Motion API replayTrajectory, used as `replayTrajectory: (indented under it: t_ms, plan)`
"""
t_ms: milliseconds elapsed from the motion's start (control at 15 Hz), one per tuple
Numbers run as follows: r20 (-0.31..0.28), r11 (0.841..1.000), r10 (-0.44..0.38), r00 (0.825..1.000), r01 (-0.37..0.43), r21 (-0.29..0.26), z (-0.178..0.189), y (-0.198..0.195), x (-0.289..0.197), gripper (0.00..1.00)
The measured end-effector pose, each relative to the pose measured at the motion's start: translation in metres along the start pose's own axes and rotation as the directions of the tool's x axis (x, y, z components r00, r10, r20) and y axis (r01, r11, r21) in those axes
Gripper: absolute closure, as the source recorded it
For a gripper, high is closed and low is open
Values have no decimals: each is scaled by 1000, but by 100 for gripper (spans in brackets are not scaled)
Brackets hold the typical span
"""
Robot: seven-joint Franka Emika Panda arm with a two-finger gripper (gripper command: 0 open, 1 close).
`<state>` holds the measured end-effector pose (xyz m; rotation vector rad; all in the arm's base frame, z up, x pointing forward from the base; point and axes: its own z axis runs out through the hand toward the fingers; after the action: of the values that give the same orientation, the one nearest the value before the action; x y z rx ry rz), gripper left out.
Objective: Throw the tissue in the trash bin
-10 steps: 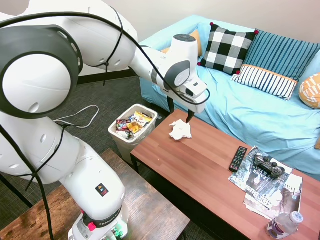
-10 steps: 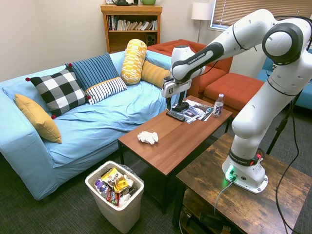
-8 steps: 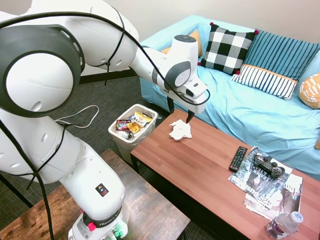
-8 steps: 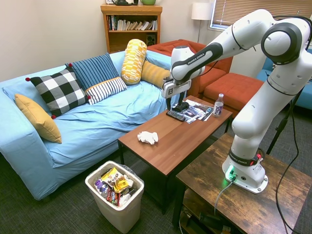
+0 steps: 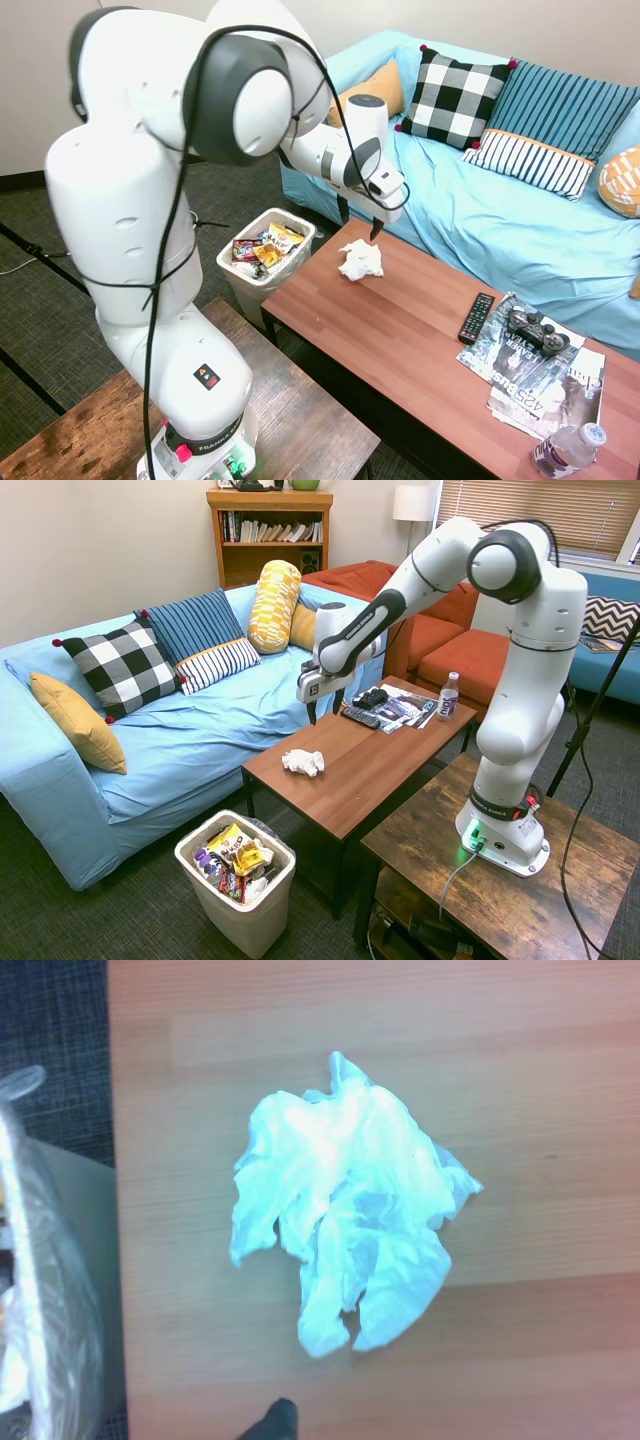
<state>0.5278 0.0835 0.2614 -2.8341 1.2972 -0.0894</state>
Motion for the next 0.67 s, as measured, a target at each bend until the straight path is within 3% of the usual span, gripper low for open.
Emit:
replayTrajectory:
  t_ms: [267,667]
  plan:
    - [53,1000,20,998,-18,-25,76,-37,11,0]
    - [67,998,42,997,-39,-57,135,-52,23,0]
